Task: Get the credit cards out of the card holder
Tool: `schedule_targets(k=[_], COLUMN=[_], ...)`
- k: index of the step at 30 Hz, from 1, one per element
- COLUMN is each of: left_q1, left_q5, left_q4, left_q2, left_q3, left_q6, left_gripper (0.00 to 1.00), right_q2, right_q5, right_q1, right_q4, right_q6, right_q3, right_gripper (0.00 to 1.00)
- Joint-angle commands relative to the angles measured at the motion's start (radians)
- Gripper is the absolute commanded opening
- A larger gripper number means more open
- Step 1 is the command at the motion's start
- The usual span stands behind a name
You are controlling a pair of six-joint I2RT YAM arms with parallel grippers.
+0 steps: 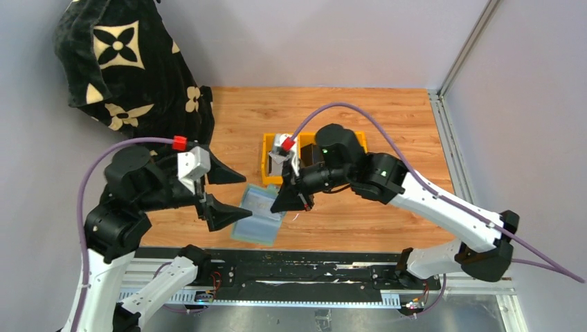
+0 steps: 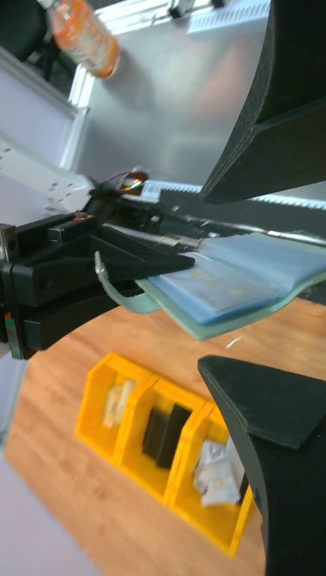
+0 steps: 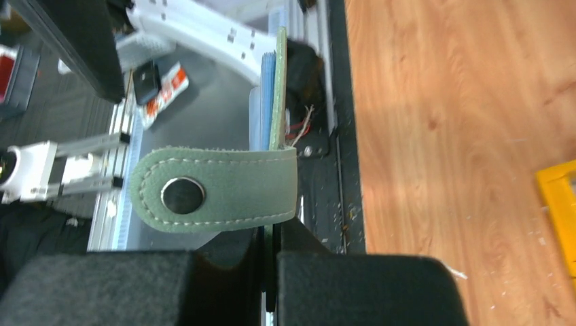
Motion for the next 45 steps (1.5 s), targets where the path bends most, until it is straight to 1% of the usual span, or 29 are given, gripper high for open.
schedule_targets(k=[1, 4, 8, 11, 13, 14, 16, 17, 18, 19, 20, 21, 23, 24, 25, 26, 28, 29, 30, 32, 34, 35, 37, 39, 42, 44, 45], left_q1=[-0.006, -0.007, -0.007, -0.007, -0.007, -0.007, -0.007, -0.006, -0.007, -0.007, -0.007, -0.007, -0.007, -0.007, -0.007, -0.007, -0.007, -0.007, -0.007, -0.007, -0.006, -0.007, -0.007, -0.007, -0.007, -0.007, -0.007], left_q5=[0.153, 0.219, 0.215, 0.226, 0.253, 0.280, 0.340, 0.369, 0.394, 0.412, 0.419, 0.419, 0.403, 0.388, 0.374, 0.351, 0.302, 0.278, 0.255, 0.210, 0.166, 0.149, 0.120, 0.117, 0.108, 0.097, 0.095], left_q4=[-0.079, -0.084, -0.137, -0.146, -0.148, -0.149, -0.149, -0.149, -0.149, -0.148, -0.149, -0.151, -0.153, -0.154, -0.155, -0.156, -0.153, -0.134, -0.097, 0.037, 0.236, 0.337, 0.441, 0.464, 0.454, 0.450, 0.449], left_q2=[0.044, 0.060, 0.067, 0.061, 0.061, 0.063, 0.068, 0.071, 0.074, 0.077, 0.078, 0.082, 0.084, 0.088, 0.093, 0.097, 0.102, 0.101, 0.094, 0.063, -0.002, -0.027, -0.064, -0.073, -0.075, -0.086, -0.090], left_q3=[-0.110, -0.164, -0.182, -0.205, -0.218, -0.226, -0.244, -0.252, -0.261, -0.267, -0.267, -0.260, -0.227, -0.204, -0.182, -0.158, -0.120, -0.108, -0.105, -0.133, -0.198, -0.240, -0.290, -0.313, -0.330, -0.342, -0.348], left_q6=[0.057, 0.027, 0.083, 0.083, 0.080, 0.076, 0.060, 0.054, 0.051, 0.049, 0.051, 0.055, 0.063, 0.065, 0.068, 0.068, 0.068, 0.045, 0.021, -0.133, -0.294, -0.356, -0.448, -0.484, -0.496, -0.495, -0.495], left_gripper=[0.88, 0.81, 0.76, 0.72, 0.65, 0.59, 0.44, 0.36, 0.27, 0.16, 0.07, 0.00, 0.00, 0.00, 0.00, 0.00, 0.00, 0.00, 0.00, 0.00, 0.00, 0.00, 0.00, 0.00, 0.00, 0.00, 0.00], right_q2=[0.068, 0.111, 0.147, 0.173, 0.191, 0.201, 0.220, 0.228, 0.231, 0.228, 0.213, 0.194, 0.128, 0.075, 0.045, -0.011, -0.093, -0.127, -0.160, -0.199, -0.203, -0.197, -0.186, -0.173, -0.152, -0.145, -0.143], right_q5=[-0.059, -0.067, -0.082, -0.090, -0.095, -0.096, -0.097, -0.095, -0.095, -0.096, -0.098, -0.111, -0.138, -0.146, -0.149, -0.137, -0.070, -0.025, 0.035, 0.131, 0.183, 0.189, 0.188, 0.185, 0.189, 0.189, 0.187], right_q1=[0.058, 0.074, 0.098, 0.103, 0.108, 0.110, 0.109, 0.110, 0.110, 0.109, 0.104, 0.098, 0.077, 0.060, 0.052, 0.039, 0.028, 0.027, 0.027, 0.027, 0.027, 0.027, 0.027, 0.029, 0.029, 0.029, 0.029], right_q4=[-0.228, -0.275, -0.314, -0.339, -0.349, -0.352, -0.355, -0.353, -0.344, -0.323, -0.283, -0.199, -0.008, 0.119, 0.255, 0.404, 0.675, 0.804, 0.920, 1.146, 1.352, 1.395, 1.437, 1.479, 1.566, 1.586, 1.582], right_q6=[-0.110, -0.132, -0.164, -0.175, -0.181, -0.185, -0.186, -0.185, -0.183, -0.175, -0.156, -0.126, -0.033, 0.028, 0.099, 0.171, 0.316, 0.372, 0.422, 0.527, 0.607, 0.639, 0.664, 0.688, 0.724, 0.729, 0.729], right_q3=[0.112, 0.154, 0.192, 0.220, 0.242, 0.252, 0.274, 0.285, 0.291, 0.287, 0.267, 0.230, 0.110, 0.000, -0.060, -0.182, -0.354, -0.435, -0.508, -0.641, -0.726, -0.749, -0.757, -0.763, -0.782, -0.785, -0.783], right_gripper=[0.00, 0.00, 0.00, 0.00, 0.00, 0.00, 0.00, 0.02, 0.08, 0.13, 0.18, 0.25, 0.36, 0.40, 0.43, 0.46, 0.50, 0.52, 0.53, 0.53, 0.47, 0.45, 0.44, 0.45, 0.45, 0.42, 0.38])
